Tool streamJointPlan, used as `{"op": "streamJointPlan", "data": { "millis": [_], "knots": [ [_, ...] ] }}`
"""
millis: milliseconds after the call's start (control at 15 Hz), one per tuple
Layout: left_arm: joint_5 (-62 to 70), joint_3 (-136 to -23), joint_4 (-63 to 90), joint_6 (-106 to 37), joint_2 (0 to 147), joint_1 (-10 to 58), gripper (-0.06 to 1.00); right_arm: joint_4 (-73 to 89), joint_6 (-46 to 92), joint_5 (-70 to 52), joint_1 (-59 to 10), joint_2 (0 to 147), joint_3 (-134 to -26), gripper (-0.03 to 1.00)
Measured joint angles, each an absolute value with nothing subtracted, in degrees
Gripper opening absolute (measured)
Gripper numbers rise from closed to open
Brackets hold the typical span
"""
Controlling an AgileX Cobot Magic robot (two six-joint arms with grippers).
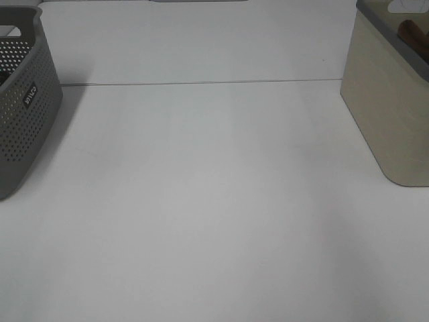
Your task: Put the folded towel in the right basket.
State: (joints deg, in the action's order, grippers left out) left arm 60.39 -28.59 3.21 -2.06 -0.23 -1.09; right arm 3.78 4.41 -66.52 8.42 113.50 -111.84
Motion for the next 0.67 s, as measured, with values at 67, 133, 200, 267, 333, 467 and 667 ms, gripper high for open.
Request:
{"op": "streamJointPlan", "data": {
  "millis": [67,133,200,267,333,467,667],
  "knots": [
    [60.4,-28.6,3.2,-2.1,-0.2,-1.1,0.97,3.7,4.0,-66.2,8.4,114.4,-111.8,0.28],
    [60.4,-28.6,3.2,-2.1,-0.2,-1.1,0.97,3.7,4.0,-66.0,8.4,114.7,-111.8,0.41],
    [60.4,-28.6,3.2,-2.1,-0.2,-1.1,0.97,3.7,4.0,-65.7,8.4,114.8,-111.8,0.53],
    [60.4,-28.6,3.2,-2.1,-0.2,-1.1,0.97,3.7,4.0,-65.5,8.4,114.7,-111.8,0.6],
    [60.4,-28.6,3.2,-2.1,-0.2,-1.1,0.97,3.7,4.0,-65.5,8.4,114.6,-111.8,0.63],
    [60.4,-28.6,3.2,-2.1,-0.2,-1.1,0.97,5.5,4.0,-65.5,8.4,114.1,-111.8,0.65],
    [60.4,-28.6,3.2,-2.1,-0.2,-1.1,0.97,11.5,4.0,-68.0,8.1,111.8,-111.8,0.65]
  ]
}}
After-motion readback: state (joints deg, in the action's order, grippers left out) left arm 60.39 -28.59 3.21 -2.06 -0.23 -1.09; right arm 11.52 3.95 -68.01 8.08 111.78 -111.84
